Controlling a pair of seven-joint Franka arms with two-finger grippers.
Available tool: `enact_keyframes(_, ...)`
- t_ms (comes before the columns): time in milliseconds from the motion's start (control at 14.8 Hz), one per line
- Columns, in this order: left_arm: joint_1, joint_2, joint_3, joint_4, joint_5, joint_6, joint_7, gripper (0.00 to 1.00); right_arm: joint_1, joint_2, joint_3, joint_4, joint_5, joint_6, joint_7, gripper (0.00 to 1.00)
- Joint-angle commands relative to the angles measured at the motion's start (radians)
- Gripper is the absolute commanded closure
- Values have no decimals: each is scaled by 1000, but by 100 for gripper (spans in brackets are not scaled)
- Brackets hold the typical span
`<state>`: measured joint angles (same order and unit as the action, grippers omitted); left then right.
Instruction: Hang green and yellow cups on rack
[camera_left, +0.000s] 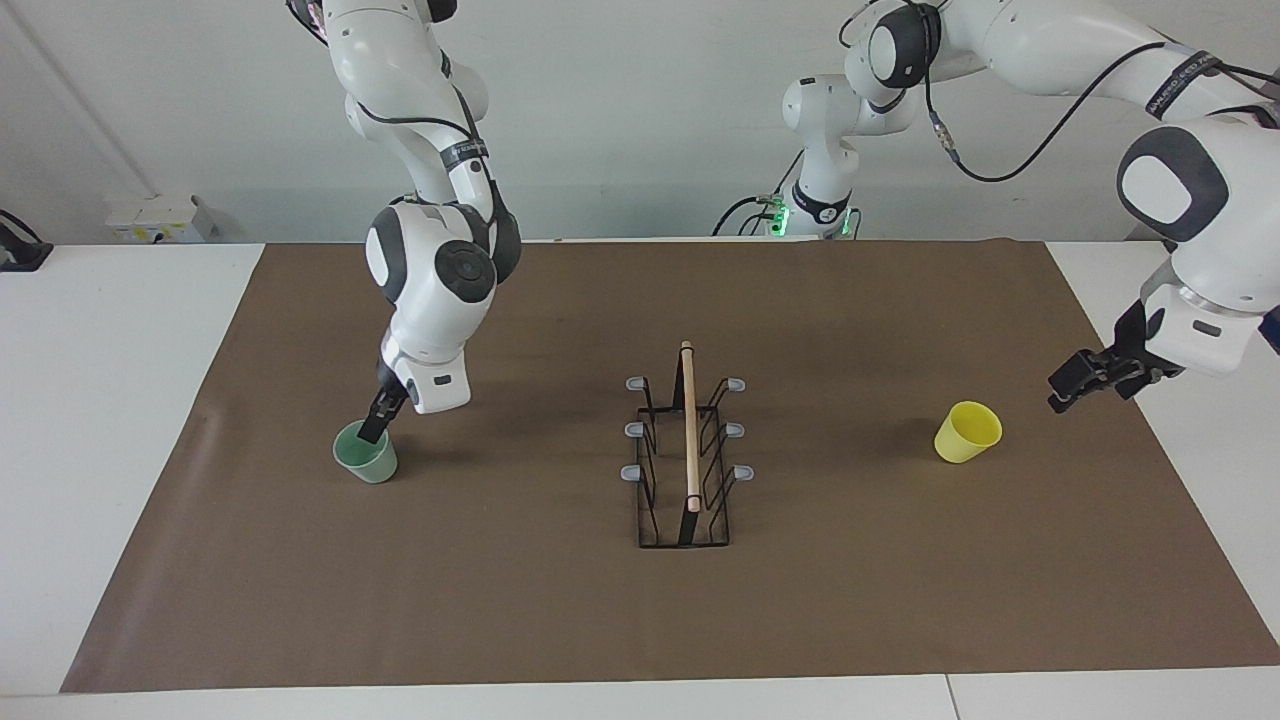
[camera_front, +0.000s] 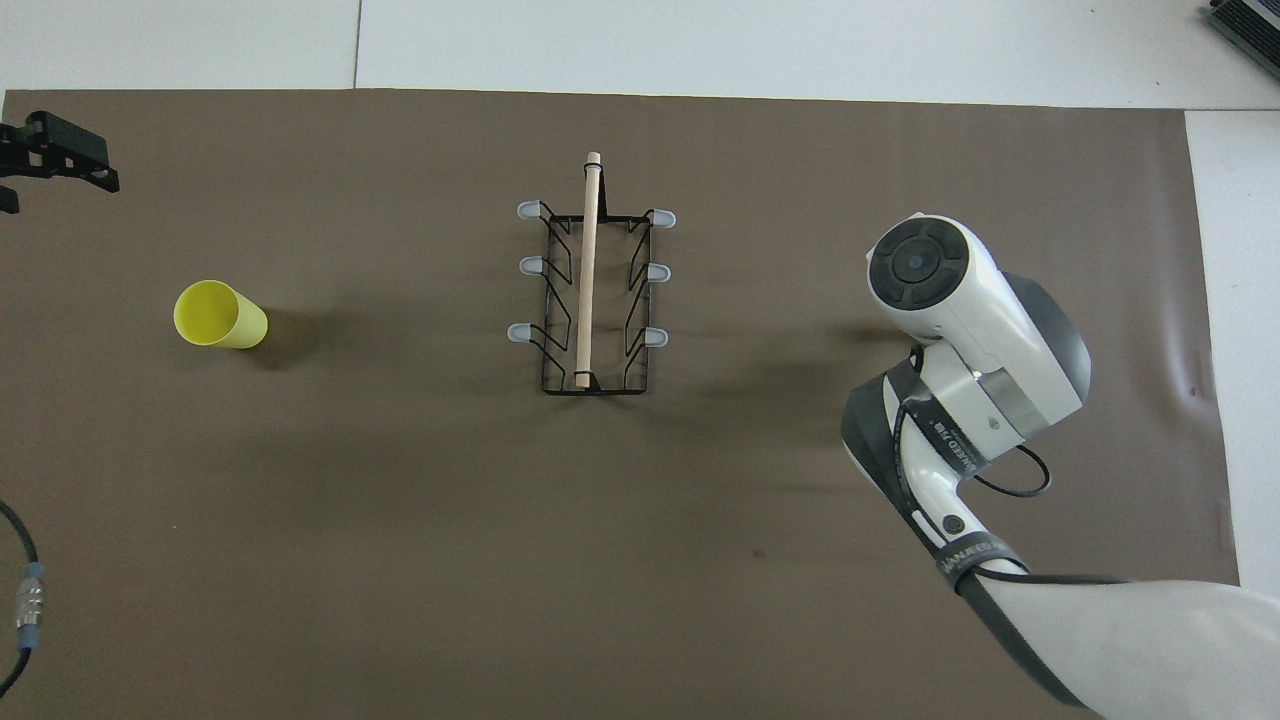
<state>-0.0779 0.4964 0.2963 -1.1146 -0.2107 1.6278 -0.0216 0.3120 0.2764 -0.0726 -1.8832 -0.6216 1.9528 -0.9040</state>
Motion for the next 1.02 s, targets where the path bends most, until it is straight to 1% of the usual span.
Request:
enact_keyframes(0,13,39,101,32,-168,-15,-73,0,5,-10,2,-51,-104,28,-163,0)
enact_keyframes(68,7,47,134,26,-214,-19,-174,0,18,-5,1,-54,-139,28,-171,0)
enact_keyframes(136,16,45,141,3,-278,-20,-267,0,21,1,1,-53,-171,28,-174,0)
enact_keyframes(203,23,44,150,-19,-327,-22,-311,0,21,10,2,-47,-214,29,-190,0)
enact_keyframes(407,29,21,176,-131,-368,-39,-423,0,38,82,1,-19,-265,31,-190,0)
enact_keyframes(475,32,10,176,-172,-374,-45,-457,0,32,93,1,-19,-288,29,-191,0)
enact_keyframes(610,32,-2,178,-221,-392,-81,-509,0,39,110,1,-20,-312,15,-196,0)
enact_keyframes(678,32,-19,188,-261,-410,-77,-544,0,42,115,1,-20,-340,14,-194,0)
enact_keyframes(746,33,-30,202,-293,-459,-71,-588,0,38,119,1,-20,-345,18,-191,0)
enact_keyframes(949,62,0,219,-339,-581,-59,-705,0,36,135,1,-22,-354,29,-165,0)
